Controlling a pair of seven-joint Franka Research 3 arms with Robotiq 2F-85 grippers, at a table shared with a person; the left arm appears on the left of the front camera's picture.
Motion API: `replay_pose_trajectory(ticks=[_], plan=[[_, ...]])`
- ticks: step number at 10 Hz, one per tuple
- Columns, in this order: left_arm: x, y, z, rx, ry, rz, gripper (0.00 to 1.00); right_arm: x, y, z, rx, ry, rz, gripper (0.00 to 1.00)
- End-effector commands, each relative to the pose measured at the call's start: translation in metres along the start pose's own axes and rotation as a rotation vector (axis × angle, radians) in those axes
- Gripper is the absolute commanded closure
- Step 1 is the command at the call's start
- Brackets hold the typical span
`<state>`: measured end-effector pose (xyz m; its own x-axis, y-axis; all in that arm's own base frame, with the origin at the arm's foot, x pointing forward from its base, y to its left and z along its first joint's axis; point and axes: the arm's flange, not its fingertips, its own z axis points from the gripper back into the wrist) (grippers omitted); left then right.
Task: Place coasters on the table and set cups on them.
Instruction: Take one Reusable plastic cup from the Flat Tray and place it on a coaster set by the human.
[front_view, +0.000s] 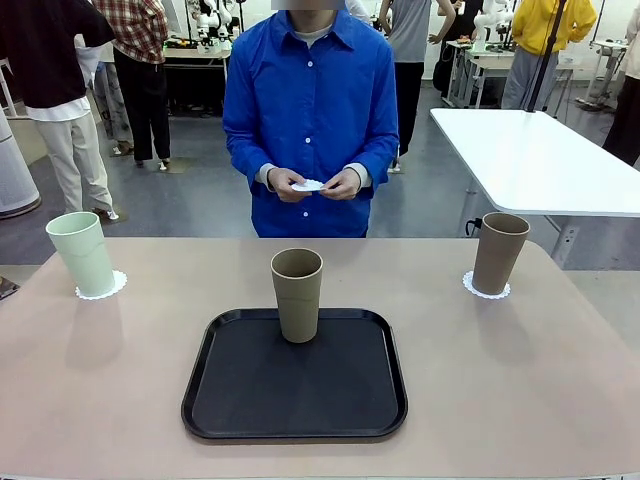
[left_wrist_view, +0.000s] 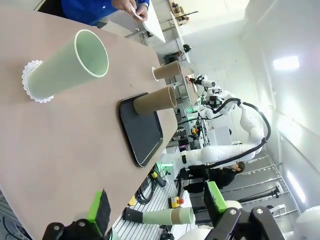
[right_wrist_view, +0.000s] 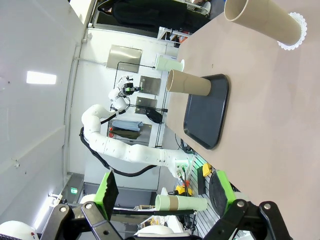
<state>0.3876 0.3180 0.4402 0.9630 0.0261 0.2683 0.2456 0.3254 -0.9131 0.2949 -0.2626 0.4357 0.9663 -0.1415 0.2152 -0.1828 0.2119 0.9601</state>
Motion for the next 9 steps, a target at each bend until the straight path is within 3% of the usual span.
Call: replay_pose_trajectory(ticks=[1,9], plan=[[-0.0006,-0.0010,0.0024,-0.007,0.004,-0.007,0.00,-0.0016,0.0010,-0.0001,0.005,0.005,-0.008,0.00],[-0.0006,-0.0010,0.0024,-0.007,0.004,-0.007,0.00,-0.0016,0.0010,-0.0001,0.005,0.005,-0.008,0.00]])
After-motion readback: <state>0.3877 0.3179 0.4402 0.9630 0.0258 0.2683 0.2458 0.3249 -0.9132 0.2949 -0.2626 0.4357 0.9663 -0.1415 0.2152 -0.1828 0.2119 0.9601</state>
